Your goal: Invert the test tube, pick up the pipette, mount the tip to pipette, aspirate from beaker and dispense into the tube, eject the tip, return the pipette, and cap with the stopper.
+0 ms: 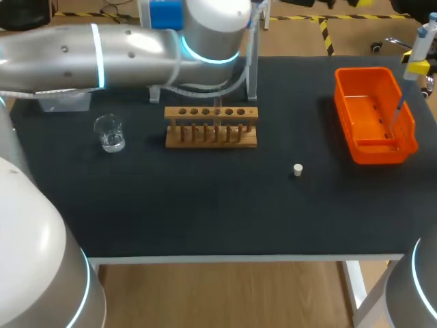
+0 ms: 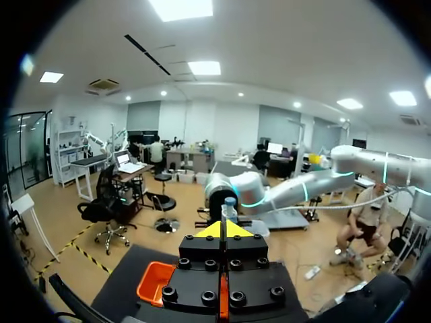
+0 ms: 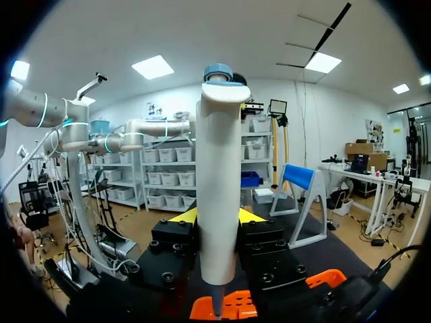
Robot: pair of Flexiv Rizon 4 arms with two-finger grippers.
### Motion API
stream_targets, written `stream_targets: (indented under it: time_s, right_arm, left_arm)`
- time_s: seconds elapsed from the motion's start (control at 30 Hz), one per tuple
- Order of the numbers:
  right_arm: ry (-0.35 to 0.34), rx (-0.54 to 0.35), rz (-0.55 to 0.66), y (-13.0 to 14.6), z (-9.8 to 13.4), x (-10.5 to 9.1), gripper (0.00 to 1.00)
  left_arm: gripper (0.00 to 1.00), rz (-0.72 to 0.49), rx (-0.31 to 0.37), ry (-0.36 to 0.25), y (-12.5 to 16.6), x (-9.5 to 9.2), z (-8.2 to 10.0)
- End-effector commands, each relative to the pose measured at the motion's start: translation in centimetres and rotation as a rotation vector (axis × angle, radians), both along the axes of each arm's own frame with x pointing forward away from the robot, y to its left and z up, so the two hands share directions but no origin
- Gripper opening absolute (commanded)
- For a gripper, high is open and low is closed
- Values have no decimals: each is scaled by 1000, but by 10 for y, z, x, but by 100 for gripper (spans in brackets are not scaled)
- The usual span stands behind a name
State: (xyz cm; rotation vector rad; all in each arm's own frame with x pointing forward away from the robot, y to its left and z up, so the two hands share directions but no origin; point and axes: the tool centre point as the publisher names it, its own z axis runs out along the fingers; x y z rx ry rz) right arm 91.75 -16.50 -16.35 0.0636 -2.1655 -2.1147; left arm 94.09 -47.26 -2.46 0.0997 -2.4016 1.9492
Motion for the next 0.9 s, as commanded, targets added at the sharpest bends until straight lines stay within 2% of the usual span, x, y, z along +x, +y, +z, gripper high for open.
stream_targets:
  time_s: [0.03,0.2,0.83,0.9]
  right_arm:
    - [0,-1,6,-2,0,2,0]
    - [0,-1,6,-2,0,2,0]
    - [0,-1,6,-2,0,2,0]
    - [0,-1,6,-2,0,2,0]
  left_arm:
    - [0,34,-38,-9,-39,-5,-11]
    - [0,66,-38,-31,-57,-17,-11]
    - [0,66,-38,-31,-57,-17,-11]
    - [0,52,-35,-46,-61,-16,-14]
